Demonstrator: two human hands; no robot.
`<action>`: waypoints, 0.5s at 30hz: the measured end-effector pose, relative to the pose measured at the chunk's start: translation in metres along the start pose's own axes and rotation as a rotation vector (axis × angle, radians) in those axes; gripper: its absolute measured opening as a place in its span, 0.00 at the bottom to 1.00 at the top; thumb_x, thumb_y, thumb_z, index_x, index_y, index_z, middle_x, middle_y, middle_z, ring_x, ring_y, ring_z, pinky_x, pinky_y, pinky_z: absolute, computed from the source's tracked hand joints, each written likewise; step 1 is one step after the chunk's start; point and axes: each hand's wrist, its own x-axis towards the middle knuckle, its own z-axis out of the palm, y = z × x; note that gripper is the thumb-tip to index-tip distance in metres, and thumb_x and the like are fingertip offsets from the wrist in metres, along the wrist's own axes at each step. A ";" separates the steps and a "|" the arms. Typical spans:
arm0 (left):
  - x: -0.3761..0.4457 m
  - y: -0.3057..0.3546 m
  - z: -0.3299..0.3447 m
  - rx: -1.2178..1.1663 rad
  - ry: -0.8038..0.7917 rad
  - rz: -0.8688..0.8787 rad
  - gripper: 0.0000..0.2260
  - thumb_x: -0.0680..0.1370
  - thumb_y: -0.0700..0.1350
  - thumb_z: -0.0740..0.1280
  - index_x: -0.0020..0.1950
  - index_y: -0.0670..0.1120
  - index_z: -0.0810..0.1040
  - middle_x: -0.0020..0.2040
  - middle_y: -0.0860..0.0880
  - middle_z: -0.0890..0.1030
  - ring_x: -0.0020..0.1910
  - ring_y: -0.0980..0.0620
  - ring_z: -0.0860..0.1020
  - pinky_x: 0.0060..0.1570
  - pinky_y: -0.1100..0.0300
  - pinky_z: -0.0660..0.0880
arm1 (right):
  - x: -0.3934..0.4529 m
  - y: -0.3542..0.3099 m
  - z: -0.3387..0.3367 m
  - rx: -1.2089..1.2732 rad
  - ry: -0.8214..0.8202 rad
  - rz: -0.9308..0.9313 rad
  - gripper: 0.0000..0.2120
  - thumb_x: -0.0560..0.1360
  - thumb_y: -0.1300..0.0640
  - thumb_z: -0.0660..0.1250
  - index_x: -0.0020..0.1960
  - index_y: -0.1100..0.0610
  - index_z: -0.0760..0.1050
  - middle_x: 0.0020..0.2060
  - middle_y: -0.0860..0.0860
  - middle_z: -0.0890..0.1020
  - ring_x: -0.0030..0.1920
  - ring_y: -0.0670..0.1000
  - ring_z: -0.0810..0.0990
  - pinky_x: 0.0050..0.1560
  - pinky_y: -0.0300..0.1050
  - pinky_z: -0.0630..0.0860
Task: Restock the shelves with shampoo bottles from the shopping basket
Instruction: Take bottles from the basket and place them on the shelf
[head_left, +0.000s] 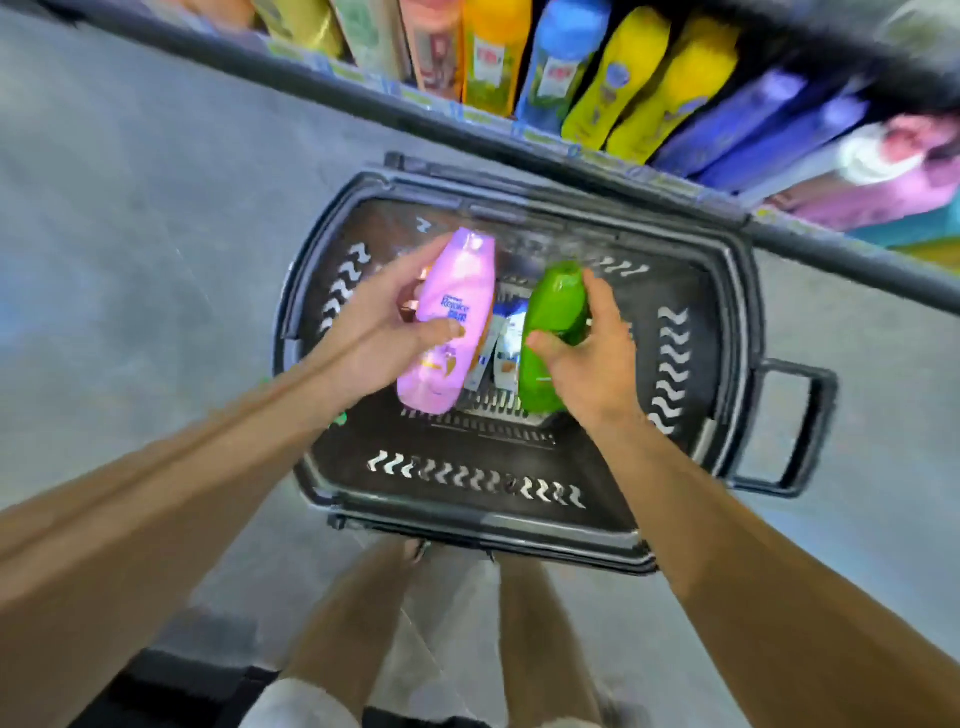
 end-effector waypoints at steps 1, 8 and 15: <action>-0.014 0.029 -0.002 0.005 -0.006 0.033 0.36 0.68 0.34 0.71 0.75 0.50 0.67 0.64 0.45 0.79 0.53 0.55 0.77 0.55 0.57 0.76 | -0.014 -0.025 -0.014 0.012 0.012 -0.035 0.37 0.68 0.65 0.75 0.73 0.52 0.66 0.55 0.43 0.79 0.52 0.40 0.78 0.57 0.32 0.74; -0.112 0.219 -0.019 0.066 -0.026 0.270 0.37 0.70 0.31 0.73 0.74 0.52 0.65 0.49 0.47 0.80 0.43 0.53 0.77 0.44 0.54 0.78 | -0.125 -0.193 -0.118 -0.074 0.097 -0.337 0.43 0.66 0.58 0.73 0.73 0.36 0.57 0.59 0.44 0.78 0.53 0.45 0.77 0.52 0.38 0.71; -0.202 0.390 0.002 0.138 0.015 0.562 0.36 0.70 0.29 0.72 0.65 0.64 0.69 0.45 0.54 0.82 0.39 0.59 0.81 0.40 0.61 0.80 | -0.220 -0.315 -0.242 -0.113 0.300 -0.570 0.40 0.66 0.62 0.76 0.74 0.51 0.63 0.65 0.49 0.72 0.62 0.43 0.70 0.64 0.26 0.61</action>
